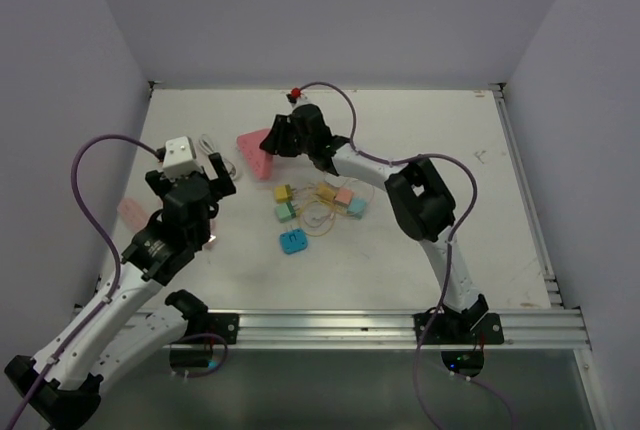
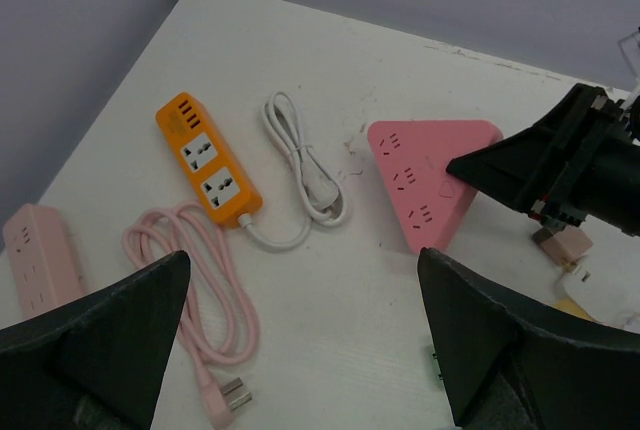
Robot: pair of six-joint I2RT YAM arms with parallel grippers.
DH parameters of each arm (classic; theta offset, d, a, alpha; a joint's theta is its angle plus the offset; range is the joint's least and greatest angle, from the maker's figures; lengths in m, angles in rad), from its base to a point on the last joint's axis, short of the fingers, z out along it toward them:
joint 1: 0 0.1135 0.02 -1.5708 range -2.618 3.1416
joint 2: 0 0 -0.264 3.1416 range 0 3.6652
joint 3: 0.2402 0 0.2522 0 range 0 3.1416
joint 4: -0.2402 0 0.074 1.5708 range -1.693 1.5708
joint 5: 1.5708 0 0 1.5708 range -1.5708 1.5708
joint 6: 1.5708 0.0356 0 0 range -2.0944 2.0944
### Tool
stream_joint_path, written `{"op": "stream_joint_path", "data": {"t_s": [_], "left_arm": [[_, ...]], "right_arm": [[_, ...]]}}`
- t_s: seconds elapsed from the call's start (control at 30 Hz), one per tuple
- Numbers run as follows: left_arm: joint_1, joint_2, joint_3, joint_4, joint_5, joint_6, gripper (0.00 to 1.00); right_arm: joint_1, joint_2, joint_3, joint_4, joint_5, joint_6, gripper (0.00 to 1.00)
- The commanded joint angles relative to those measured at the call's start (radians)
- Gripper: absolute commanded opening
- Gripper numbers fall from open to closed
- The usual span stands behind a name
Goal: Pull the plug off the socket
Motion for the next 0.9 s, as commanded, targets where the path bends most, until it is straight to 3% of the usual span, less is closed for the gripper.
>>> {"op": "stream_joint_path", "data": {"t_s": [0.0, 0.27, 0.37, 0.47, 0.57, 0.6, 0.7, 0.8, 0.87], "left_arm": [[0.006, -0.024, 0.011, 0.012, -0.063, -0.022, 1.00], [0.006, -0.050, 0.009, 0.013, -0.065, -0.028, 1.00], [0.006, -0.054, 0.011, 0.010, -0.066, -0.029, 1.00], [0.006, -0.054, 0.008, 0.012, -0.069, -0.029, 1.00], [0.006, -0.047, 0.009, 0.010, -0.066, -0.028, 1.00], [0.006, -0.046, 0.009, 0.010, -0.068, -0.028, 0.99], [0.006, -0.044, 0.008, 0.010, -0.068, -0.028, 1.00], [0.006, -0.047, 0.005, 0.015, -0.060, -0.028, 1.00], [0.006, -0.043, 0.000, 0.019, -0.055, -0.025, 1.00]], "right_arm": [[0.021, 0.074, 0.166, 0.032, -0.015, 0.032, 0.00], [0.035, 0.285, 0.393, -0.002, -0.086, 0.058, 0.00], [0.037, 0.365, 0.481, 0.006, -0.124, 0.098, 0.08], [0.037, 0.414, 0.512, 0.012, -0.137, 0.129, 0.24], [0.035, 0.428, 0.533, -0.002, -0.143, 0.126, 0.51], [0.037, 0.422, 0.528, -0.006, -0.138, 0.120, 0.66], [0.035, 0.373, 0.486, -0.031, -0.106, 0.078, 0.88], [0.028, 0.309, 0.435, -0.063, -0.071, 0.040, 0.99], [0.014, 0.279, 0.421, -0.101, -0.038, 0.017, 0.99]]}}
